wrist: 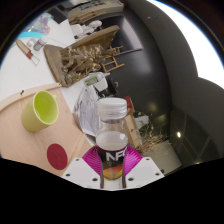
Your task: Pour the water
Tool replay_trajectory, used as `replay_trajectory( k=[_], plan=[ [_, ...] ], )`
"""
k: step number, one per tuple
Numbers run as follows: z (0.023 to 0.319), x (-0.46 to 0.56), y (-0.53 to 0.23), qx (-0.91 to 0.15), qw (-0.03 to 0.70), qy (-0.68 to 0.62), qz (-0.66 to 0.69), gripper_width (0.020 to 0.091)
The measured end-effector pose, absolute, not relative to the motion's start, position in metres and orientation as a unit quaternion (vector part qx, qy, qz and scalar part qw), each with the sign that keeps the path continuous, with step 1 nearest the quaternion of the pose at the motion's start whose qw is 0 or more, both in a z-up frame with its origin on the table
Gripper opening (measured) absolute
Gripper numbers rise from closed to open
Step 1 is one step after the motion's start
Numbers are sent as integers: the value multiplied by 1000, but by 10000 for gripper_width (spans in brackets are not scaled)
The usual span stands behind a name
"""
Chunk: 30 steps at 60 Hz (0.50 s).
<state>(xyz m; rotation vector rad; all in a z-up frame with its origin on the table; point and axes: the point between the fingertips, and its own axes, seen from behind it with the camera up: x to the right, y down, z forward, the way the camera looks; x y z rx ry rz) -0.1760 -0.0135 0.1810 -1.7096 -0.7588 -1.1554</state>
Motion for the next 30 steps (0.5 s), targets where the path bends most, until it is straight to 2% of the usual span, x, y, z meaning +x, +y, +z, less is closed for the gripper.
replay_trajectory(
  k=[8,19,30],
  plan=[
    [185,-195,9,-600,416,-424,-536,238],
    [170,-212,25,-504,359,-520,-589,237],
    [161,-223,32,-487,349,-546,-586,239]
  ],
)
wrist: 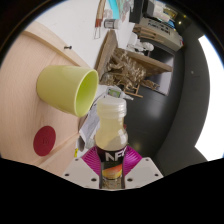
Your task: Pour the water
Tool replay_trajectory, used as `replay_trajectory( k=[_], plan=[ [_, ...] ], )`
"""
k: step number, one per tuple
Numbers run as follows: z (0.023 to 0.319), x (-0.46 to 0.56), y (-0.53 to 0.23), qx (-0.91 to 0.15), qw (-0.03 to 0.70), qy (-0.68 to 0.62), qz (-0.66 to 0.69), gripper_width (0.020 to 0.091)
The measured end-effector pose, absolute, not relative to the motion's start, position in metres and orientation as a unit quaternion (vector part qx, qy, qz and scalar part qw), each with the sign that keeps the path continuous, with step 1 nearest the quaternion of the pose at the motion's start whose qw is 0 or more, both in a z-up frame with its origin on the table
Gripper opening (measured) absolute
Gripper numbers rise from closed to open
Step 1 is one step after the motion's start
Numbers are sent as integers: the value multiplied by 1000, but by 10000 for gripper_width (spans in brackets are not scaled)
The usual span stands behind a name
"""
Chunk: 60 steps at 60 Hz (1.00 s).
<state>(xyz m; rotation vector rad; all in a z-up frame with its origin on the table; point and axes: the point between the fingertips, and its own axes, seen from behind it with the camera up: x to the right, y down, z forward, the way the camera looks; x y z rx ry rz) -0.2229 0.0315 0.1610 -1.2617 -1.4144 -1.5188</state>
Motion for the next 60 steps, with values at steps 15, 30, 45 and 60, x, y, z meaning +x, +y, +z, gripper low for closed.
replay_trajectory(
  k=[15,30,45,60],
  plan=[
    [184,-215,18,-651,455,-393,-463,240],
    [173,-207,-1,-805,543,-141,-196,240],
    [112,-212,4,-826,561,-46,-28,243],
    [58,-202,14,-839,544,6,23,262]
  ],
)
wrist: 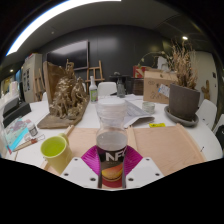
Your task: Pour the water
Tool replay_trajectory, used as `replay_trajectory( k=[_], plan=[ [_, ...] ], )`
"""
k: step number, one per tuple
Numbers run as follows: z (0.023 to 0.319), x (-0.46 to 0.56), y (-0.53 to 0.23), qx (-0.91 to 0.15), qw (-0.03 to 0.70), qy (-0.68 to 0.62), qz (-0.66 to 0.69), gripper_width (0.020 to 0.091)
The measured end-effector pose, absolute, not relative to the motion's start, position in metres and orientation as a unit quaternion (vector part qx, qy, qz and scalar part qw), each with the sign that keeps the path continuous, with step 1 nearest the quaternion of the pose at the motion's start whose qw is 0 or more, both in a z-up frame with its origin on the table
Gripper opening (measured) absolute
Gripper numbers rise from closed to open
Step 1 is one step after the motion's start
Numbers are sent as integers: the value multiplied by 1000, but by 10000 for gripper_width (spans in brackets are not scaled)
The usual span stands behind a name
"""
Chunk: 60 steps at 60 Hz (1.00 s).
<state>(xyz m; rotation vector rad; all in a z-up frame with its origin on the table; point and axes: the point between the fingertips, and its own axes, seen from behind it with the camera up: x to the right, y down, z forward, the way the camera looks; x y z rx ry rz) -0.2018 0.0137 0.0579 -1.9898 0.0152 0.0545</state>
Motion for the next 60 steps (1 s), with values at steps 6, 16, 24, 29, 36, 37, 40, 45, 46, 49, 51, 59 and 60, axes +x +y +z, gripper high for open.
replay_trajectory(
  k=[6,16,24,29,36,37,40,45,46,49,51,59,60],
  plan=[
    [58,-202,12,-833,553,5,21,323],
    [55,-198,-2,-845,535,12,11,553],
    [75,-191,-32,-851,522,57,3,854],
    [103,-197,-63,-848,525,62,-14,853],
    [137,-217,-124,-859,507,68,-24,854],
    [143,-221,-133,-859,506,69,-25,854],
    [161,-236,-156,-858,508,68,-24,855],
    [186,-260,-194,-858,510,55,-23,860],
    [191,-264,-200,-858,510,54,-23,860],
    [205,-275,-218,-858,510,53,-26,861],
    [215,-281,-228,-857,512,53,-28,859],
    [245,-295,-257,-850,523,48,-47,860],
    [249,-295,-260,-849,524,48,-51,862]
  ],
)
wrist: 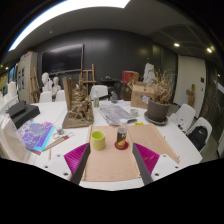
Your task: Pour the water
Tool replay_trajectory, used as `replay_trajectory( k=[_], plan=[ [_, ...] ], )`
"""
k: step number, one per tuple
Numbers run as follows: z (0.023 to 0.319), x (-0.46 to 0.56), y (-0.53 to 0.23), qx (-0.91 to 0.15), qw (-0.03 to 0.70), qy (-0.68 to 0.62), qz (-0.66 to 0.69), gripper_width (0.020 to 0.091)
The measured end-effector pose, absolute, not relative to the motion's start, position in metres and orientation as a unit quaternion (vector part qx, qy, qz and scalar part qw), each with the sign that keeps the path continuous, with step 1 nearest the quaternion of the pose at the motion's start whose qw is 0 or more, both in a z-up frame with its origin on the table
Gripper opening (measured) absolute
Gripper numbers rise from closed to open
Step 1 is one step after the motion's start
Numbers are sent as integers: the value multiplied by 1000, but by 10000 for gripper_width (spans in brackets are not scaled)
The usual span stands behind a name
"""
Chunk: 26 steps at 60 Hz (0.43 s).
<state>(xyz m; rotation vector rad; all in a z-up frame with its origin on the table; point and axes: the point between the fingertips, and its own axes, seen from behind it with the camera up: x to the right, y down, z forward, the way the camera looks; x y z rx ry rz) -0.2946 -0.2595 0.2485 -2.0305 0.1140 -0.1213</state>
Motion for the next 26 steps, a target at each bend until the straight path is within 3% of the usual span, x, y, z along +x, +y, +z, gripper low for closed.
replay_trajectory(
  k=[26],
  plan=[
    [259,-298,-275,-850,520,53,-59,856]
  ],
)
